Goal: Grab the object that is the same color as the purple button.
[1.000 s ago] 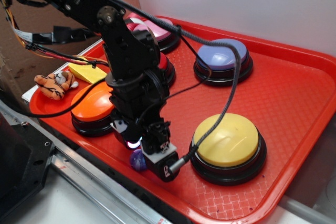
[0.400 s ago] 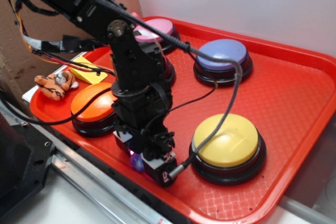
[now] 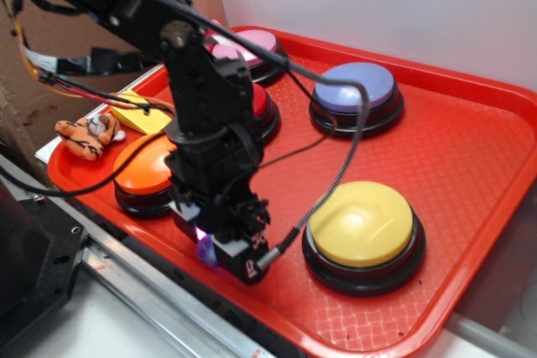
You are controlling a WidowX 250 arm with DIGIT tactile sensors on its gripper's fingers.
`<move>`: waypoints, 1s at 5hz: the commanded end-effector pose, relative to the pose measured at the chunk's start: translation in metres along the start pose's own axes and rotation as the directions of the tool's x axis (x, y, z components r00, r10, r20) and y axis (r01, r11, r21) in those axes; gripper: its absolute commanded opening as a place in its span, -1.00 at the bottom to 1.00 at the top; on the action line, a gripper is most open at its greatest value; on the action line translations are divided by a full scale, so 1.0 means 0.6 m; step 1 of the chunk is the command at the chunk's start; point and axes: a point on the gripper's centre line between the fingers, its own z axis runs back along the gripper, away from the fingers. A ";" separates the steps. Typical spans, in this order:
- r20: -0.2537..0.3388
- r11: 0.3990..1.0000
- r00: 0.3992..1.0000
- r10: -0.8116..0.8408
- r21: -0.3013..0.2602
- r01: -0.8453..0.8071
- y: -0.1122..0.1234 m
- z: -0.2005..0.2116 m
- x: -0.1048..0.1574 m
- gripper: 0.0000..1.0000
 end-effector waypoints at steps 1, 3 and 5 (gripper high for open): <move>0.147 0.999 0.989 0.030 0.009 -0.032 0.019 0.154 0.049 -1.00; 0.243 1.000 0.970 0.020 0.000 -0.021 0.049 0.280 0.079 -1.00; 0.307 1.000 0.951 -0.021 0.007 0.019 0.070 0.329 0.086 -1.00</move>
